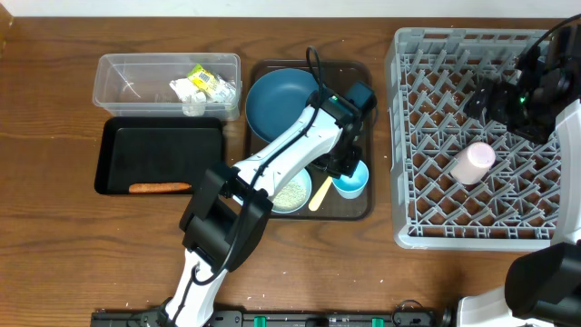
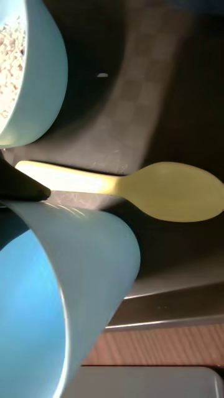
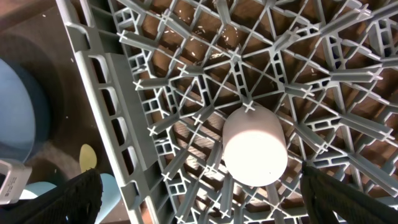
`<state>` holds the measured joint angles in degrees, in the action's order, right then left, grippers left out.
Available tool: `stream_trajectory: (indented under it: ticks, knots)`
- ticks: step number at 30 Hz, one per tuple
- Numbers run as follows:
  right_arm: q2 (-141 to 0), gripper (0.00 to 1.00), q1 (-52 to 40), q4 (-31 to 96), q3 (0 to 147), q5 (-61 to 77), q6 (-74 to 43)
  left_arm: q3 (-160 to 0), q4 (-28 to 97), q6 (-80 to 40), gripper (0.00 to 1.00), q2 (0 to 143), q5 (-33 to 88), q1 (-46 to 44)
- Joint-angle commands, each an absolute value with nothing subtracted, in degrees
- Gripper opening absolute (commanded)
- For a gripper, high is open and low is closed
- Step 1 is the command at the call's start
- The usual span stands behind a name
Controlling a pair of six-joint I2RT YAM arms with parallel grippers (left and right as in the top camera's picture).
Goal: Sort waste into correct bins and load items into the dishwasher rack
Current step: 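Lift the light-blue cup toward the right gripper for handover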
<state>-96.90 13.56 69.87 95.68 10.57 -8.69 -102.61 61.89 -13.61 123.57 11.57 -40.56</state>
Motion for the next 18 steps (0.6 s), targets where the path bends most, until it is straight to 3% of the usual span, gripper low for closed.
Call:
stream_trajectory:
  ticks: [1, 5, 9, 18]
  knots:
    - [-96.66, 0.99, 12.67, 70.11, 96.20, 11.00, -8.05, -103.11, 62.78, -13.85, 0.06, 123.00, 11.20, -39.86]
    - [-96.66, 0.99, 12.67, 70.11, 96.20, 12.88, -7.27, -106.15, 64.01, -14.02, 0.06, 120.36, 15.90, -36.86]
    - [-96.66, 0.98, 12.16, 68.93, 96.20, 25.26, -1.74, -107.90, 62.63, -14.04, 0.06, 115.77, 25.82, -30.63]
    - [-96.66, 0.98, 3.60, 58.83, 96.20, 47.37, 2.44, -107.92, 55.90, -14.24, 0.06, 111.55, 60.05, -15.92]
